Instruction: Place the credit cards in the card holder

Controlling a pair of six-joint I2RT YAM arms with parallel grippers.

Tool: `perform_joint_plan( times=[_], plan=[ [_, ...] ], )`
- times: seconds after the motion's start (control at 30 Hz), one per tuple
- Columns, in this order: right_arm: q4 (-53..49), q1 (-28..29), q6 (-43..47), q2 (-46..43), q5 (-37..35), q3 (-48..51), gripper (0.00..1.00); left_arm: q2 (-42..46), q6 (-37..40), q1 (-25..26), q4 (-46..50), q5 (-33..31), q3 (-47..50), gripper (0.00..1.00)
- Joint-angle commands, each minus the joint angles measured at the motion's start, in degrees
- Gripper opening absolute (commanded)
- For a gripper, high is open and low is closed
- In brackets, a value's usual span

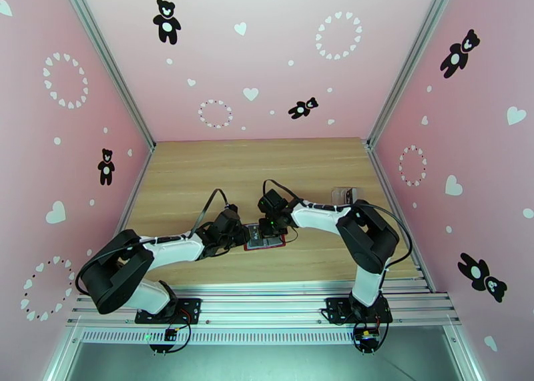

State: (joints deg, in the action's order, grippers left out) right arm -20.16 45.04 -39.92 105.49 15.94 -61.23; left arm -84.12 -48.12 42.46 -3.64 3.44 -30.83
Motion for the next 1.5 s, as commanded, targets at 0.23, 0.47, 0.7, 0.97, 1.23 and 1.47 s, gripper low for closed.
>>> perform_joint_plan(
  times=[0.23, 0.47, 0.7, 0.97, 1.23, 1.47],
  plan=[
    [-0.7, 0.4, 0.5, 2.9, -1.3, 0.6, 0.13, 3.3, -0.2, -0.3, -1.5, 4.4, 1.0, 0.3],
    [-0.6, 0.4, 0.5, 3.4, -1.2, 0.6, 0.12, 0.7, -0.5, -0.1, -3.5, 5.4, 0.7, 0.3],
    [-0.8, 0.4, 0.6, 3.3, -1.1, 0.6, 0.12, 0.6, -0.3, -0.1, -1.1, 3.0, 0.2, 0.29],
    [-0.9, 0.5, 0.8, 3.1, -0.8, 0.4, 0.12, 0.6, -0.2, 0.0, -1.1, 3.8, 0.2, 0.29],
    [-1.3, 0.4, 1.0, 3.1, -0.7, 0.1, 0.12, -0.8, 0.1, 0.3, -1.2, 4.2, -0.7, 0.28],
    [-1.4, 0.4, 1.2, 3.3, -0.6, 0.0, 0.11, -1.0, 0.0, 0.2, -1.2, 4.2, -0.8, 0.28]
  ],
)
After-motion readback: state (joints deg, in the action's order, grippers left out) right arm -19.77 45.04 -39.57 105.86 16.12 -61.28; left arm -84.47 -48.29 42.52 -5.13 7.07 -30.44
